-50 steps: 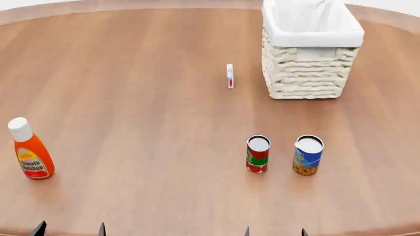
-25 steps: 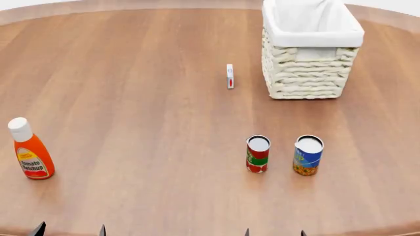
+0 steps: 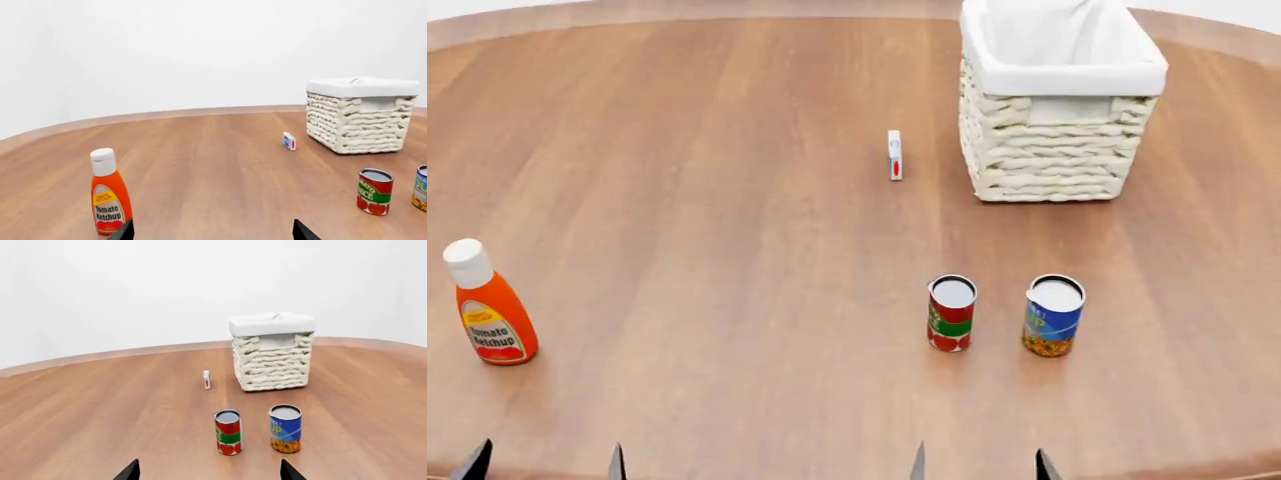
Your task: Pick up the ketchup, and put it in the basket.
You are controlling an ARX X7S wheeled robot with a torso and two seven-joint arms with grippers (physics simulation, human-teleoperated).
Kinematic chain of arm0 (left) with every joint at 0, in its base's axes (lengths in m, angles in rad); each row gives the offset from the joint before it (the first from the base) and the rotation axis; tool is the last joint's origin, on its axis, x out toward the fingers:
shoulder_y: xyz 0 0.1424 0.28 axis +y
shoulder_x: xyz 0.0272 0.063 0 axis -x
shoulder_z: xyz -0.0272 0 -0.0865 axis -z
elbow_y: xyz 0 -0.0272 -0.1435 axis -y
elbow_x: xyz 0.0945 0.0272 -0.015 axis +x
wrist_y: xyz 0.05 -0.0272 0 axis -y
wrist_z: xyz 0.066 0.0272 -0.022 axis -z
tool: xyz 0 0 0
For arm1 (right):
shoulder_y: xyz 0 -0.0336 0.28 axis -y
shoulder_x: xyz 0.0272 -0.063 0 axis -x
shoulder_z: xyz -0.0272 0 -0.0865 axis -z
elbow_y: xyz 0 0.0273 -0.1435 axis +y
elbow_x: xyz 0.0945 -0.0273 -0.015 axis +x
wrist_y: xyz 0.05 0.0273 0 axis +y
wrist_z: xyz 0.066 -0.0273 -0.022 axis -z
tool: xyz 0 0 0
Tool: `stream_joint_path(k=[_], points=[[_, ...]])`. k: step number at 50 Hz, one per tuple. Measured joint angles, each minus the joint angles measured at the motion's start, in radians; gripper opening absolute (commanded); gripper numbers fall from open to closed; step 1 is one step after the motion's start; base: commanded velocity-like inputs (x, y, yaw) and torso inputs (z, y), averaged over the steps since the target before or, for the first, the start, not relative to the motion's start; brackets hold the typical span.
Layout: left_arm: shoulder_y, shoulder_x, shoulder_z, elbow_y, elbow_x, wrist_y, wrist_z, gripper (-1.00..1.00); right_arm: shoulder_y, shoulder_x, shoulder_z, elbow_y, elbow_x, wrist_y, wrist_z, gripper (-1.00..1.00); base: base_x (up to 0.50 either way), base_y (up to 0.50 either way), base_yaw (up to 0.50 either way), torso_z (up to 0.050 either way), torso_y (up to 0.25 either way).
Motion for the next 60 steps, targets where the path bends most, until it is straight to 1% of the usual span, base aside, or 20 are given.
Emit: stream_joint_path(k=[15, 28, 38, 60], points=[[0.043, -0.025, 0.014, 0.131, -0.022, 0.002, -0.026, 1.00, -0.040, 0.019, -0.029, -0.108, -0.011, -0.044, 0.046, 1.00, 0.00, 0.00, 0.00, 0.000, 0.000], [0.055, -0.045, 0.024, 0.177, -0.034, 0.013, -0.046, 1.00, -0.050, 0.032, -0.043, -0.128, -0.019, -0.086, 0.079, 1.00, 0.00, 0.00, 0.00, 0.000, 0.000], [0.064, -0.058, 0.033, 0.195, -0.042, 0.049, -0.056, 1.00, -0.052, 0.044, -0.054, -0.131, -0.025, -0.107, 0.100, 1.00, 0.01, 0.00, 0.00, 0.000, 0.000], [0.072, -0.083, 0.054, 0.192, -0.044, 0.091, -0.075, 1.00, -0.050, 0.069, -0.077, -0.122, -0.021, -0.127, 0.132, 1.00, 0.49, 0.00, 0.00, 0.000, 0.000]])
